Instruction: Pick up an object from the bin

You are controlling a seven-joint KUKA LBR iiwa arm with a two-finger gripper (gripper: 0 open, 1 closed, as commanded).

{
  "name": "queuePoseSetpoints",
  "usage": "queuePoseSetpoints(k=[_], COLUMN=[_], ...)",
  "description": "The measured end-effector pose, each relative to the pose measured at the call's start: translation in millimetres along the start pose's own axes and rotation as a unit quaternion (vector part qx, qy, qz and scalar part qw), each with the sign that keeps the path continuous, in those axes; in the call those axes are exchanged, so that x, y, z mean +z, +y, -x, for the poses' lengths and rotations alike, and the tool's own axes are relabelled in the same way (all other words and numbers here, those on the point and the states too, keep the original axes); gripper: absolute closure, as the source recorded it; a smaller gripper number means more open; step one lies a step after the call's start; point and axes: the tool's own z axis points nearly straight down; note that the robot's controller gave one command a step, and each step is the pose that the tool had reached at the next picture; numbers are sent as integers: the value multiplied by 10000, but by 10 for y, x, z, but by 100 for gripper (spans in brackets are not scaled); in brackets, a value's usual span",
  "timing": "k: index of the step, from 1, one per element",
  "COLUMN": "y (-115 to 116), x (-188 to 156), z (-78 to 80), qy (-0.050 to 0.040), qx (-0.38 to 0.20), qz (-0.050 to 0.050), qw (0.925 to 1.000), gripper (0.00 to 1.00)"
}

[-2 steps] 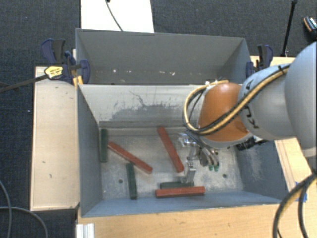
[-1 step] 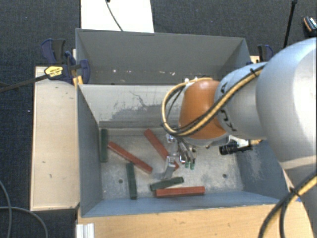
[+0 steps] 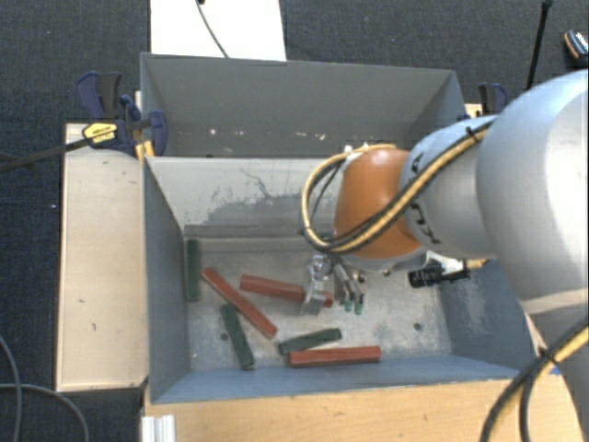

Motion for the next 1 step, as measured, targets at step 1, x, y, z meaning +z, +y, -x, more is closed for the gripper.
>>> queuePoseSetpoints(k=[1], y=[-113], x=[-1636], z=[-46], qy=[-28], qx=[202], qz=[8], qw=[9998], gripper=[100])
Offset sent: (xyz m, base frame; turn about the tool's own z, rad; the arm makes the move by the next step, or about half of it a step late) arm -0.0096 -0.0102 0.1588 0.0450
